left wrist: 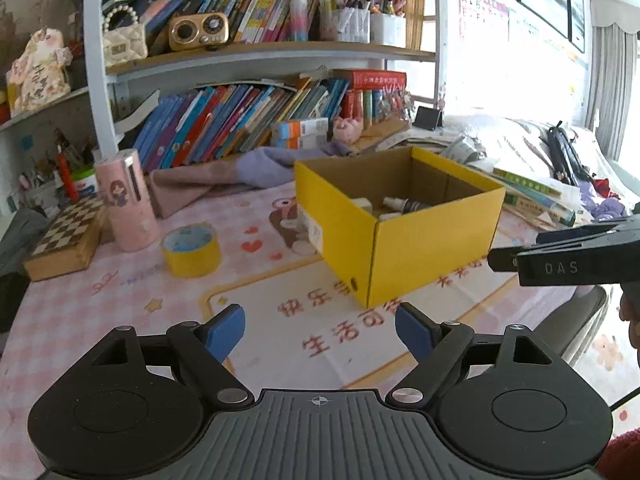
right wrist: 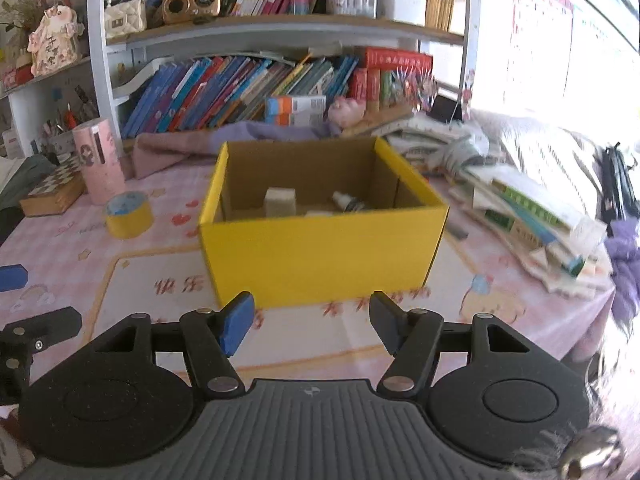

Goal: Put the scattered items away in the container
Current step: 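Withdraw both open tools from the yellow box back over the table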

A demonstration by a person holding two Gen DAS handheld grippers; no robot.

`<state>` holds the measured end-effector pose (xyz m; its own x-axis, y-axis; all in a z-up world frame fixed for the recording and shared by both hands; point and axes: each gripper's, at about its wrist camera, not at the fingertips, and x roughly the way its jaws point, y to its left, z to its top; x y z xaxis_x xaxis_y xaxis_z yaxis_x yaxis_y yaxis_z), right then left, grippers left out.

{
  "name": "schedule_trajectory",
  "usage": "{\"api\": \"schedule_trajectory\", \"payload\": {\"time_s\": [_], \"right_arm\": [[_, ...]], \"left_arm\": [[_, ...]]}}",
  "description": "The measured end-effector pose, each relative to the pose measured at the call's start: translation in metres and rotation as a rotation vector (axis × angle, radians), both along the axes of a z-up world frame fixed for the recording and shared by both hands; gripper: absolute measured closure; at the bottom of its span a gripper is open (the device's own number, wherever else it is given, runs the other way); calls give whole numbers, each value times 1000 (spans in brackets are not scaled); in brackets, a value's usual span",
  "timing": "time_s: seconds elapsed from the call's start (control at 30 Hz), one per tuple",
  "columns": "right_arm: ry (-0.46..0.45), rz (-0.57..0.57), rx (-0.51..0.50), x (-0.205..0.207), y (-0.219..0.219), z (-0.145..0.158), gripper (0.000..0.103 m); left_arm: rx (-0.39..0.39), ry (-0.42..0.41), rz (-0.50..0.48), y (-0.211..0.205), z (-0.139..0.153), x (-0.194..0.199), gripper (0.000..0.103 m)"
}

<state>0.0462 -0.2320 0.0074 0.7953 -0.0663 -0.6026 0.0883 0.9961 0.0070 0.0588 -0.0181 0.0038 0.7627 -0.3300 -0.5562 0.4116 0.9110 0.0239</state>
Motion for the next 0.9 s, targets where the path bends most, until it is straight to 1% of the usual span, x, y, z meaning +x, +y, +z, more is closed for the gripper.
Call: {"api": "schedule_trajectory", "payload": {"time_s": [0.17,0.37,0.63,0.9], "right_arm": [[49,25,20,-4,18,-8,40],[91,83,17,-3,42,-16,40],[115,148,27,3,65,-21,40],[124,257,6,16,94,-21,39]], "left_arm": [[-7,27,19,14,-6,-6,15],[-16,69,51,29,-13,-8,15],[-1,90,93,46,-18,-13,15],[-4,105,165,65,-20,-12,15]]}}
